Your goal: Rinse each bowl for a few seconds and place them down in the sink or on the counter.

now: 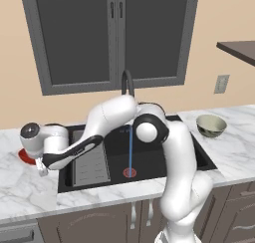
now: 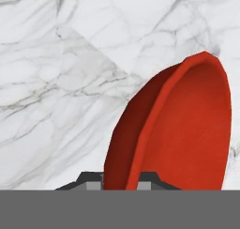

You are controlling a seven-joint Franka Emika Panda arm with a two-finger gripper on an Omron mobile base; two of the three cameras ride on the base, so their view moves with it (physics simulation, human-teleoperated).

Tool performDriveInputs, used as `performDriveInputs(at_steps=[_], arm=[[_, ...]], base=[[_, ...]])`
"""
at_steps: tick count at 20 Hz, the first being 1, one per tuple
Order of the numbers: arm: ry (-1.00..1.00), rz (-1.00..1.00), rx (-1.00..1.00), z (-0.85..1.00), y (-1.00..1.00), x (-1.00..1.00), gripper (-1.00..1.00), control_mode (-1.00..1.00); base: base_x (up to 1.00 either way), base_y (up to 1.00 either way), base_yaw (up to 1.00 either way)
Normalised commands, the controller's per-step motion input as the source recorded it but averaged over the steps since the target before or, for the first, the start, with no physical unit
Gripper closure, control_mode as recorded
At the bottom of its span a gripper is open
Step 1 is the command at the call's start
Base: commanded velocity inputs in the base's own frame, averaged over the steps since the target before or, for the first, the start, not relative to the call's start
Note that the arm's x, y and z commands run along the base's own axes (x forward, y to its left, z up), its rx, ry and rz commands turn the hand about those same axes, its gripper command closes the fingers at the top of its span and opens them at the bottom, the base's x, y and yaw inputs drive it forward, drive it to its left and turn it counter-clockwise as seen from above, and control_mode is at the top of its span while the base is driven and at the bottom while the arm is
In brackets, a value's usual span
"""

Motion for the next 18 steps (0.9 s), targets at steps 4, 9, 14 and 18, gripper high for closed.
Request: performDriveInputs(at_steps=[4,9,14,18], arm=[[0.13,0.0,0.0,-0.22,0.32,0.06,1.0,-1.0],[0.07,0.0,-0.02,-0.39,0.2,0.0,1.0,-1.0],[0.03,0.02,-0.06,-0.39,0.15,0.0,1.0,-1.0],[0.03,0.0,-0.09,-0.27,0.35,0.0,-1.0,-1.0]], base=[[0.0,0.0,0.0],[0.0,0.0,0.0],[0.0,0.0,0.0],[0.0,0.0,0.0]])
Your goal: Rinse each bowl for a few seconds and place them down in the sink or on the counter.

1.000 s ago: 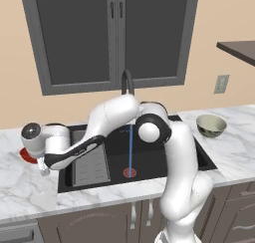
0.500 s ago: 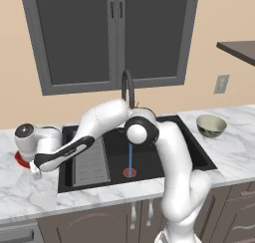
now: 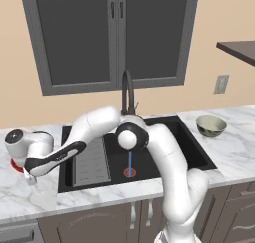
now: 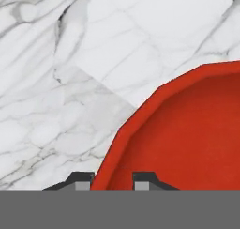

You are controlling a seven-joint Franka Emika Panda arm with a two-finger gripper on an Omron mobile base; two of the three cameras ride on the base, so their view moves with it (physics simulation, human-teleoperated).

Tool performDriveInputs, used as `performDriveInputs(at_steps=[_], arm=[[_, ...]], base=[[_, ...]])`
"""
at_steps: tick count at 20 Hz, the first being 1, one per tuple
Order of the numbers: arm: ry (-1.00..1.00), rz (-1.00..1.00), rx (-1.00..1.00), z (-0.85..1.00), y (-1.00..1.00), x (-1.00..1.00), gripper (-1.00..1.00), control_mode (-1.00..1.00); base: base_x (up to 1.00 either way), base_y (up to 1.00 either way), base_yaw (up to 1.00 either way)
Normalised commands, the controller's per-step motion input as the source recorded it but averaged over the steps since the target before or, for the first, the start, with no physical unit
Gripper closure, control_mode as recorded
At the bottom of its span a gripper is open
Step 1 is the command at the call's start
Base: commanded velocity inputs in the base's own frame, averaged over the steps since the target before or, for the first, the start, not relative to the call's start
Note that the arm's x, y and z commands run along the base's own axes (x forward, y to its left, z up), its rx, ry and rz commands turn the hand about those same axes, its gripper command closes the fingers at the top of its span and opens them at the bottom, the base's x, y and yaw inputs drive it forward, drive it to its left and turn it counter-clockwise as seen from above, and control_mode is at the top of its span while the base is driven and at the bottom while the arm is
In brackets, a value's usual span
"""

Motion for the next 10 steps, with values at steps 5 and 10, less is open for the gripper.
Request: performDriveInputs(at_steps=[5,10], arm=[[0.0,0.02,-0.07,-0.03,0.1,-0.04,-1.0,-1.0],[0.0,0.02,-0.06,0.02,0.08,-0.13,-1.0,-1.0]], base=[[0.0,0.0,0.0],[0.0,0.0,0.0]])
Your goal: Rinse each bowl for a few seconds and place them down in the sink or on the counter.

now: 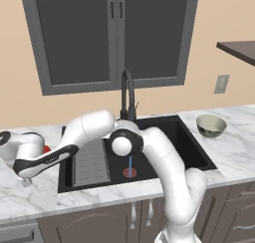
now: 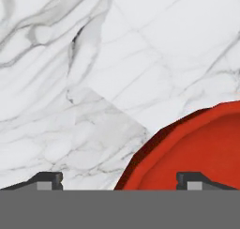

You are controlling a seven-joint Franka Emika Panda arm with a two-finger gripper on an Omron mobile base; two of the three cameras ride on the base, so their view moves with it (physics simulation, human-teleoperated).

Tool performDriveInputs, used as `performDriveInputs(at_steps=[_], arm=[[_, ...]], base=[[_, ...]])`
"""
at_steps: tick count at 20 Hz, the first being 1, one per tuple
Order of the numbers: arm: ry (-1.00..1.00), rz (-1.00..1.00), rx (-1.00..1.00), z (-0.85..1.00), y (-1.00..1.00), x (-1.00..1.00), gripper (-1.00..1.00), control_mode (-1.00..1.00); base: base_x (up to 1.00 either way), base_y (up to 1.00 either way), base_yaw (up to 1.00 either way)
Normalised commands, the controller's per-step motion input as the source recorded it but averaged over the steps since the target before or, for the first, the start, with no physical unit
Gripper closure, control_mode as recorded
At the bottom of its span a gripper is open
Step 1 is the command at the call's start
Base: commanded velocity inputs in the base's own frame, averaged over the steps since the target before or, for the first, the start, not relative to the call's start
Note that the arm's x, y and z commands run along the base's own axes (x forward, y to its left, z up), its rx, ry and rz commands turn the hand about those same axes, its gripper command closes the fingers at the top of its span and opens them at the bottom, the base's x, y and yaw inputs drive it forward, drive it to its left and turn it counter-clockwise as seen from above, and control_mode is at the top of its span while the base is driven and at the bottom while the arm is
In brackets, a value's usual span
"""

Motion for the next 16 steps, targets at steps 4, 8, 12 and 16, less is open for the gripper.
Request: performDriveInputs(at_steps=[4,8,12,16], arm=[[0.0,0.01,-0.02,0.19,0.0,-0.16,-1.0,-1.0],[0.01,0.0,0.0,0.37,0.0,-0.08,-1.0,-1.0],[0.0,0.0,0.0,0.41,0.0,-0.04,-1.0,-1.0],[0.0,0.0,0.0,0.44,-0.11,-0.06,-1.0,-1.0]], base=[[0.0,0.0,0.0],[0.0,0.0,0.0],[0.0,0.0,0.0],[0.0,0.0,0.0]])
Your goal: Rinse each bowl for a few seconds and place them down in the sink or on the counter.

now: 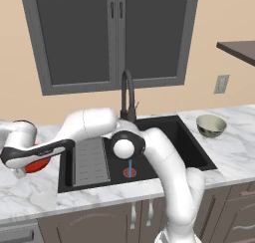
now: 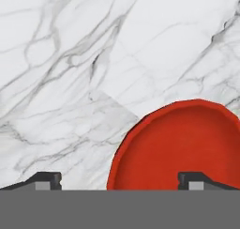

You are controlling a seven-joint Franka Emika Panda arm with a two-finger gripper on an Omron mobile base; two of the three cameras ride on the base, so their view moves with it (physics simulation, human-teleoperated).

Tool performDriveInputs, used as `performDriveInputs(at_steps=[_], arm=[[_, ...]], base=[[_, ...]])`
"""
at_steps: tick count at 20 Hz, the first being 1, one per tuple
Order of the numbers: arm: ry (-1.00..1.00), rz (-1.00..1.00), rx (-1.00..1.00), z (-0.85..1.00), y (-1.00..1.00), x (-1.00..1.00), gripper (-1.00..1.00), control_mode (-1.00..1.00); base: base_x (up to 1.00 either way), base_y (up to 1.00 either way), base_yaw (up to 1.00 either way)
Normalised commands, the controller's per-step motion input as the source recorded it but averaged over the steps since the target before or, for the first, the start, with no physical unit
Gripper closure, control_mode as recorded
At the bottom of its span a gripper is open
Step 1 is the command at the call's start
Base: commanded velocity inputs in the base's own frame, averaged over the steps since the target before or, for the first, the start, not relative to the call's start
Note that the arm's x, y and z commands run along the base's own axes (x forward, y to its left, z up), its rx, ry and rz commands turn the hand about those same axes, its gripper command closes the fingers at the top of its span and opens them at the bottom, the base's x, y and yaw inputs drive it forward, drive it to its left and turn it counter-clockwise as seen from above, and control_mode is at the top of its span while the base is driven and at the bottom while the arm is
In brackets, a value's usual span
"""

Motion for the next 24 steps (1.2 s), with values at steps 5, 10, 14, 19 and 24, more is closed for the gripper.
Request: performDriveInputs(at_steps=[5,10,14,19,24], arm=[[-0.02,0.0,0.0,0.37,-0.35,-0.2,-1.0,-1.0],[-0.04,0.0,0.0,0.27,-0.58,-0.4,-1.0,-1.0],[-0.05,0.0,0.04,0.09,-0.81,-0.55,-1.0,-1.0],[-0.03,0.0,0.09,0.0,-0.99,-0.62,-1.0,-1.0],[-0.02,0.0,0.1,0.13,-0.95,-0.37,-1.0,-1.0]], base=[[0.0,0.0,0.0],[0.0,0.0,0.0],[0.0,0.0,0.0],[0.0,0.0,0.0],[0.0,0.0,0.0]])
